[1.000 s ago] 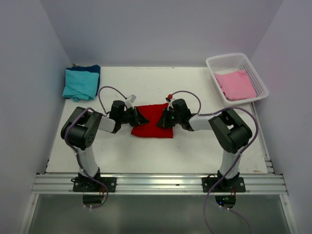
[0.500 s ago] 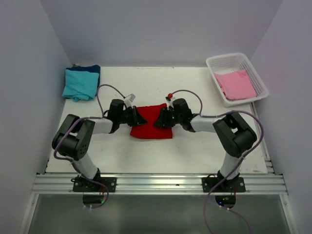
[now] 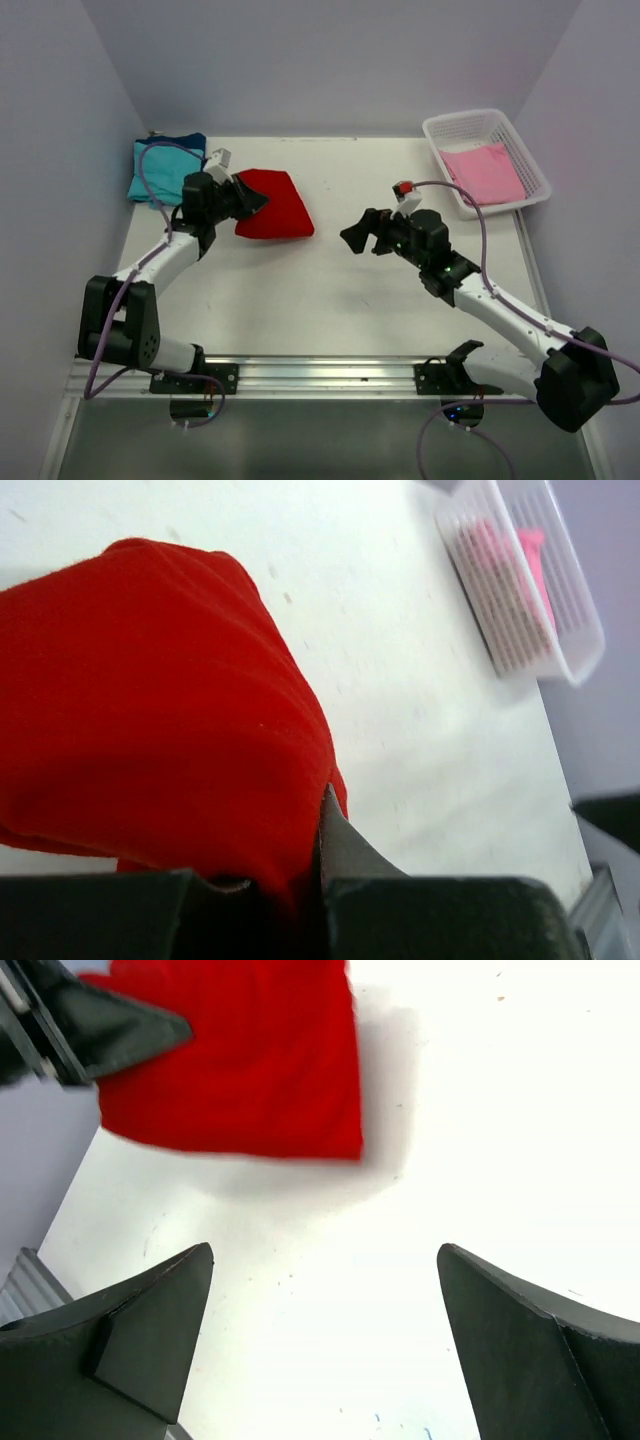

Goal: Fold and stack the t-shirts
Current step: Neatly place the folded tshirt to the corner

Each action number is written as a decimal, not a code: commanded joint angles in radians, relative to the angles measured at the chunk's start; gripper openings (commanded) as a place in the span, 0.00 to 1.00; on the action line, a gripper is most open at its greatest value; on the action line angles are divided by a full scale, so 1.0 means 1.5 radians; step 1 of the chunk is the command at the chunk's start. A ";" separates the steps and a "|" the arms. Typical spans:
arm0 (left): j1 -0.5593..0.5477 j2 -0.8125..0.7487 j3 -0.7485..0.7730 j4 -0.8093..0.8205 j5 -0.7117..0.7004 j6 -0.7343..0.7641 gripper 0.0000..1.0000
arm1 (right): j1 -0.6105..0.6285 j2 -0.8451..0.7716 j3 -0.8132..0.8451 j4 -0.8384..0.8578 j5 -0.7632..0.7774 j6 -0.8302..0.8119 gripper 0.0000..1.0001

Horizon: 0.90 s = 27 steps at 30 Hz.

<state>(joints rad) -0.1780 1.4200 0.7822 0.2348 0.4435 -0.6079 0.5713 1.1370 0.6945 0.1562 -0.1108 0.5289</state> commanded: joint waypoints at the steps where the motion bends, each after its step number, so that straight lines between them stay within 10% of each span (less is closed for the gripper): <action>1: 0.062 -0.006 0.096 -0.001 -0.102 -0.005 0.00 | -0.001 -0.047 -0.044 -0.080 0.038 -0.025 0.99; 13: 0.216 0.076 0.253 0.235 -0.344 -0.105 0.00 | 0.000 -0.114 -0.108 -0.181 -0.008 -0.020 0.99; 21: 0.357 0.307 0.374 0.312 -0.284 -0.238 0.00 | 0.000 -0.160 -0.082 -0.296 0.027 -0.023 0.99; 27: 0.400 0.395 0.273 0.306 -0.320 -0.309 0.00 | 0.000 -0.175 -0.053 -0.354 0.040 -0.016 0.99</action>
<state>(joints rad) 0.4053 1.9854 1.2613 0.6258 -0.0044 -0.9665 0.5709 0.9001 0.5541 -0.3145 -0.0689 0.5110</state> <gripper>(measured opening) 0.090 0.986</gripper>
